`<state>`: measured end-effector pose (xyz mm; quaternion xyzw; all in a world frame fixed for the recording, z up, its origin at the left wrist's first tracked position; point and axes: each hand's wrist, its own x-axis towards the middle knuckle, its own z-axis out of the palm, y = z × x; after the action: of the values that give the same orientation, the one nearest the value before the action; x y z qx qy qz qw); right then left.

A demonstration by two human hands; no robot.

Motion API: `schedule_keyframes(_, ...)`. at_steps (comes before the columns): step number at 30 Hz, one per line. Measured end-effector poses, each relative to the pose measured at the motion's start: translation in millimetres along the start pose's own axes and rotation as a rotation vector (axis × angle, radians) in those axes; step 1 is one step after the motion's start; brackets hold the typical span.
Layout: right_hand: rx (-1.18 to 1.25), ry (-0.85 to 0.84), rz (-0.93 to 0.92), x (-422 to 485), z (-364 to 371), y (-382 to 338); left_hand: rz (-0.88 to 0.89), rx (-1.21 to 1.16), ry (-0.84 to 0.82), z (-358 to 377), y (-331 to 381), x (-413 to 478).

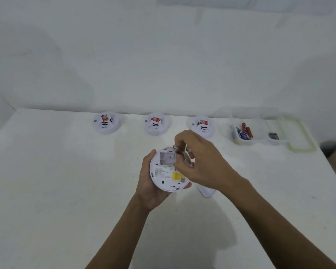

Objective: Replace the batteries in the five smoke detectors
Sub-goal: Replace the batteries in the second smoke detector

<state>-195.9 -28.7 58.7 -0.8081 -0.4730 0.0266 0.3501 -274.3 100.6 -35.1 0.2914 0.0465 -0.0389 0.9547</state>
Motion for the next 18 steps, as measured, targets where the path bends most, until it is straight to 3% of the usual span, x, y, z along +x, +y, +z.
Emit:
schedule_keyframes(5, 0.178, 0.06, 0.189, -3.9, -23.0, 15.1, -0.111, -0.055, -0.035, 0.6, -5.3, 9.7)
schedule_keyframes(9, 0.146, 0.088, 0.368, -8.0, -52.3, 46.7, -0.197, -0.098, -0.084, 1.6, -9.4, 19.6)
schedule_keyframes(18, 0.112, 0.131, 0.74, -20.6, -132.1, 164.9, -0.148, -0.052, -0.049, 27.2, -26.2, 37.3)
